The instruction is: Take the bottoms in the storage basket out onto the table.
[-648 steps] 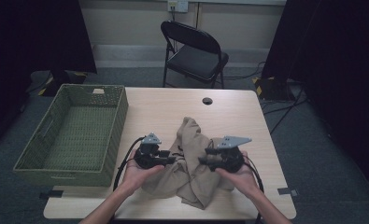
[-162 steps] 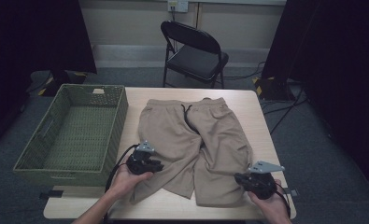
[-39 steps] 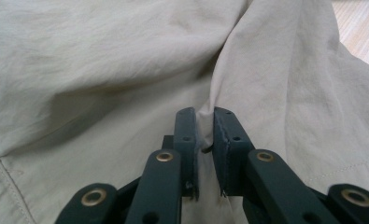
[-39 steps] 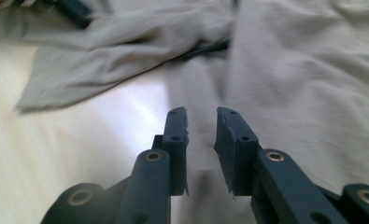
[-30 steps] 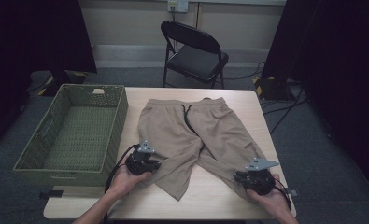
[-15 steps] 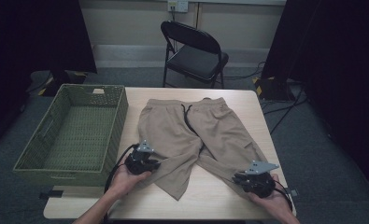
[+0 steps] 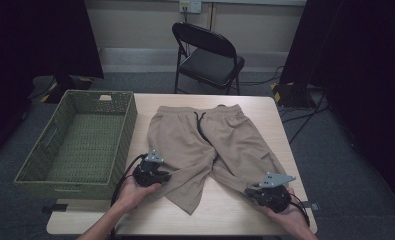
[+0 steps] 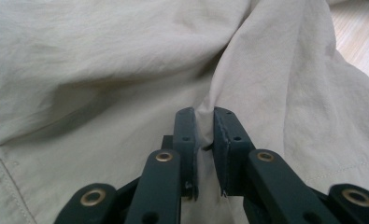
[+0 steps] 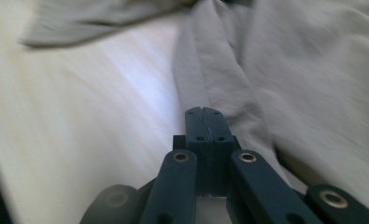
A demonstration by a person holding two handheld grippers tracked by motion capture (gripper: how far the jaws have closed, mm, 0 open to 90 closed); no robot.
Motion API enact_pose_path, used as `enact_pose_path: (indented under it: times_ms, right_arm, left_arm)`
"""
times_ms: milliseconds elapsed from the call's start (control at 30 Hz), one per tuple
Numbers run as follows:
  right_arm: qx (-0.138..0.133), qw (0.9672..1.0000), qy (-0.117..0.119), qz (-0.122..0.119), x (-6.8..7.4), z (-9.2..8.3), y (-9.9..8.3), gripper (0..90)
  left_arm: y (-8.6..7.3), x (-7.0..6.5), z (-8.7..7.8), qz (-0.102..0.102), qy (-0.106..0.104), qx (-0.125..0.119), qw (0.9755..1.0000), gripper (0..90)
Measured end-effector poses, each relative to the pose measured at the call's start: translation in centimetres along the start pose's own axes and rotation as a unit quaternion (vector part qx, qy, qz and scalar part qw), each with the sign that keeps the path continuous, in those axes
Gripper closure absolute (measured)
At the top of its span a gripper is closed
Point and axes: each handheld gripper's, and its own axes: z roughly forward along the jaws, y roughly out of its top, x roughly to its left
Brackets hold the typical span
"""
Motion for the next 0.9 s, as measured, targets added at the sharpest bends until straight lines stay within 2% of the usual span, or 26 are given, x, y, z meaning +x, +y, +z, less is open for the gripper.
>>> enact_pose_path:
  times_ms: [33,133,233,267,300,333,367,400,433,500,567,633,667,700,733,767,800,833,900]
  right_arm:
    - [-0.008,0.9998,0.019,0.000,1.3,-0.3,0.5,90.0]
    - [-0.014,0.9990,0.041,-0.009,2.9,-0.4,1.1,90.0]
    - [-0.018,0.9965,0.078,-0.023,5.1,0.1,2.1,90.0]
    - [-0.018,0.9965,0.078,-0.023,5.1,0.1,2.1,90.0]
    - [-0.009,0.9937,0.108,-0.029,6.7,1.2,2.6,90.0]
    - [-0.009,0.9937,0.108,-0.029,6.7,1.2,2.6,90.0]
    - [0.007,0.9924,0.116,-0.041,8.0,2.5,2.7,90.0]
    - [0.018,0.9915,0.122,-0.042,8.5,3.3,2.7,89.9]
    - [0.029,0.9912,0.120,-0.050,9.0,3.8,2.7,85.9]
    - [0.025,0.9898,0.130,-0.053,9.2,3.8,3.0,77.9]
    - [0.001,0.9919,0.124,-0.031,8.4,3.2,3.6,67.8]
    - [-0.025,0.9947,0.099,-0.016,6.9,2.6,4.3,62.6]
    - [-0.025,0.9947,0.099,-0.016,6.9,2.6,4.3,62.6]
    - [-0.035,0.9984,0.044,-0.005,4.7,2.7,4.8,53.0]
    - [-0.038,0.9990,0.023,0.004,3.4,3.0,5.0,50.7]
    - [-0.037,0.9991,-0.003,0.020,2.1,3.6,5.1,42.9]
    - [-0.037,0.9991,-0.003,0.020,2.1,3.6,5.1,42.9]
    - [-0.027,0.9978,-0.047,0.038,-0.4,5.1,5.2,37.6]
    - [-0.024,0.9955,-0.068,0.062,-2.2,6.6,5.4,30.3]
  left_arm:
    - [0.0,0.0,-0.1,-0.002,0.000,0.001,1.0000,79.9]
    - [0.0,0.1,-0.3,-0.001,0.003,0.002,1.0000,81.7]
    - [0.0,0.3,-0.5,-0.007,0.009,0.000,0.9999,83.1]
    - [0.0,0.3,-0.5,-0.007,0.009,0.000,0.9999,83.6]
    - [-0.1,0.3,-0.6,-0.008,0.009,-0.004,0.9999,84.1]
    - [-0.1,0.3,-0.6,-0.008,0.009,-0.004,0.9999,84.6]
    - [-0.1,0.4,-0.6,-0.006,0.009,-0.001,0.9999,84.8]
    - [-0.1,0.4,-0.6,-0.008,0.012,-0.002,0.9999,84.8]
    - [-0.1,0.4,-0.6,-0.009,0.012,-0.001,0.9999,84.9]
    - [-0.1,0.5,-0.6,-0.009,0.010,-0.002,0.9999,85.0]
    - [-0.1,0.5,-0.6,-0.009,0.009,-0.004,0.9999,84.9]
    - [-0.1,0.5,-0.6,-0.009,0.008,0.000,0.9999,85.0]
    - [-0.1,0.5,-0.6,-0.009,0.008,0.000,0.9999,85.4]
    - [-0.1,0.4,-0.4,-0.008,0.007,0.002,0.9999,85.6]
    - [-0.1,0.4,-0.4,-0.004,0.004,0.004,1.0000,86.1]
    - [-0.1,0.3,-0.4,-0.003,0.002,0.006,1.0000,86.4]
    - [-0.1,0.3,-0.4,-0.003,0.002,0.006,1.0000,86.7]
    - [-0.1,0.2,-0.4,0.006,-0.003,0.014,0.9999,87.7]
    - [-0.2,0.0,-0.5,0.005,-0.011,0.018,0.9998,88.0]
